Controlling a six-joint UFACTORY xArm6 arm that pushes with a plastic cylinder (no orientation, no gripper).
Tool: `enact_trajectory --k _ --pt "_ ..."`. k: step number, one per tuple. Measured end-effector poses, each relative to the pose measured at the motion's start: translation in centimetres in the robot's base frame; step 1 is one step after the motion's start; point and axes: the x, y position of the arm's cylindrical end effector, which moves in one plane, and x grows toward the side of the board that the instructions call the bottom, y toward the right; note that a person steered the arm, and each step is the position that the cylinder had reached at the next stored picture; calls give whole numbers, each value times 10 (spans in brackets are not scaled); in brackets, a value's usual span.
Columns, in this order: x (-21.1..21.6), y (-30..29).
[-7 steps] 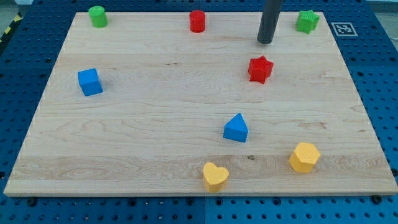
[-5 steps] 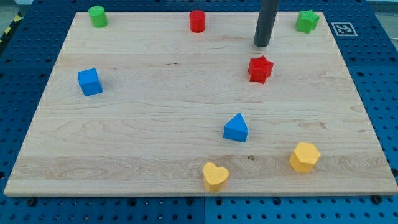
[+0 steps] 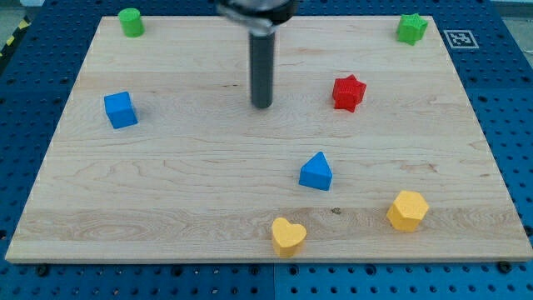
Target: Push the triangle above the hexagon
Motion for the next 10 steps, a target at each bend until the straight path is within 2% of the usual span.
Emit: enact_trajectory --k 1,2,3,5,8,10 --pt "57 -39" --pt "108 -45" --pt "139 -41" --pt "120 -4" --pt "114 111" --pt "78 121"
